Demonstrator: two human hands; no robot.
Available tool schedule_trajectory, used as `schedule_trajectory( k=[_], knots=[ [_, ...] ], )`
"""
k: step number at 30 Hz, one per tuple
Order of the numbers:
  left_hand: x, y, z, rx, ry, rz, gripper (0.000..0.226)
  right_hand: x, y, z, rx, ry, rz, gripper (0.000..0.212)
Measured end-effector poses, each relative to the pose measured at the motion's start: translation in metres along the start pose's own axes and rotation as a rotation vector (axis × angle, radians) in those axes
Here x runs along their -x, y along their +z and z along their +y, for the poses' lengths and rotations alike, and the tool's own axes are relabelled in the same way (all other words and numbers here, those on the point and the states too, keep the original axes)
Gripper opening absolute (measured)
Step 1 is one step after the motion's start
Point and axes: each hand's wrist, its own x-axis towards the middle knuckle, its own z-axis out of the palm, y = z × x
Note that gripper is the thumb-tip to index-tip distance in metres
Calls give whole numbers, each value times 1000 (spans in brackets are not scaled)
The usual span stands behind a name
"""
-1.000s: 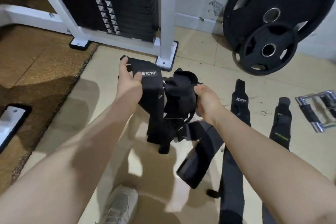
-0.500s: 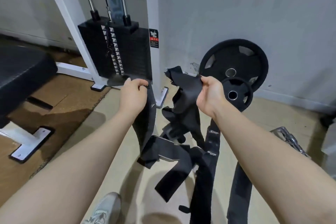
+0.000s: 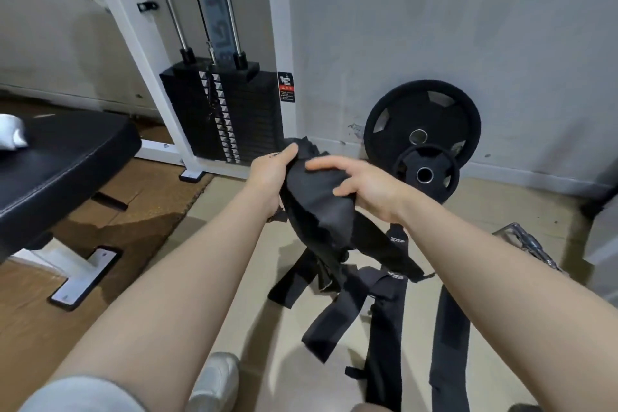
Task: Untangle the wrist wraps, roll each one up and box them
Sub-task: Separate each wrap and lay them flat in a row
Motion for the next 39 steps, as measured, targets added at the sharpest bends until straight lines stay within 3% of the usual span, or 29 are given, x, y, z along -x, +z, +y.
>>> schedule_trajectory(
  k=[2, 4, 7, 9, 11, 13, 17, 20, 23, 27, 29, 32, 34, 37, 39],
  knots=[
    [2, -6, 2, -21, 57, 27, 14, -2, 10, 3, 238, 48, -79, 59],
    [1, -11, 5, -31, 121, 8, 10, -7, 19, 0, 336, 56, -15, 40],
    [-7, -20, 8, -109, 174, -26, 10, -21, 24, -2, 168, 11, 329, 22],
    [-11, -29, 6, -203, 220, -68, 10, -33, 24, 0, 247, -27, 515, 36],
    [-16, -38, 5, -288, 263, -128, 14, -44, 28, 2, 285, -43, 441, 62],
    [-21, -46, 3, -344, 316, -171, 16, -54, 39, 4, 231, -42, 288, 67],
    [-34, -57, 2, -443, 426, -163, 17, -77, 57, 11, 387, -121, 332, 37],
    [-43, -68, -2, -505, 411, -263, 19, -86, 62, 22, 514, -154, 311, 31],
    [-53, -76, -14, -505, 346, -303, 22, -84, 60, 39, 396, -73, 235, 27],
    [-65, -80, -46, -423, 255, -215, 34, -86, 58, 64, 233, 43, 229, 31],
    [-71, -80, -63, -318, 198, -134, 33, -92, 57, 75, 143, 54, 294, 33],
    [-80, -88, -72, -119, 93, 89, 28, -100, 49, 81, -56, 127, 538, 37],
    [-85, -99, -72, -100, 67, 162, 29, -107, 43, 85, -63, 222, 652, 36],
    [-88, -111, -76, -106, 12, 55, 26, -121, 46, 82, -223, 215, 641, 42],
    [-88, -114, -79, -106, -17, 2, 31, -131, 50, 73, -441, 142, 594, 64]
  ],
)
